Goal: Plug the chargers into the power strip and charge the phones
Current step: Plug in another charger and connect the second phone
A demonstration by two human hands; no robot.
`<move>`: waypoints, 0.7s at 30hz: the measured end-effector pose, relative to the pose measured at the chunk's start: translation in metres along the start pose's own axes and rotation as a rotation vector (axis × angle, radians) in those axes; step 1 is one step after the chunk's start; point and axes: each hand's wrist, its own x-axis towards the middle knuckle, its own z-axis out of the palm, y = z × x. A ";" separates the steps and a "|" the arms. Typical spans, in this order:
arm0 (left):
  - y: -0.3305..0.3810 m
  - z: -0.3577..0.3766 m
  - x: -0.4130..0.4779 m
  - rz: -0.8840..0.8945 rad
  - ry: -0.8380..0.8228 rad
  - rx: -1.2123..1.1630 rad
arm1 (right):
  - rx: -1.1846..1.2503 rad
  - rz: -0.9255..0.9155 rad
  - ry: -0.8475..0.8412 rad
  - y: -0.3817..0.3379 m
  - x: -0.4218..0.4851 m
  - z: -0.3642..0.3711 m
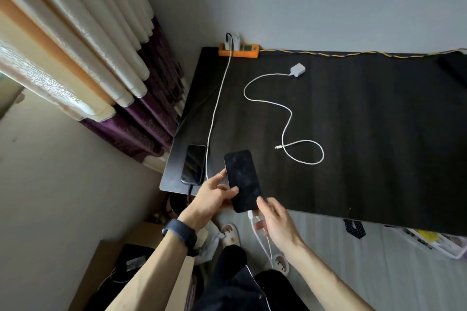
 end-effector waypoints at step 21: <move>-0.039 -0.116 0.133 0.048 0.125 1.507 | -0.361 0.206 0.212 0.007 0.160 0.097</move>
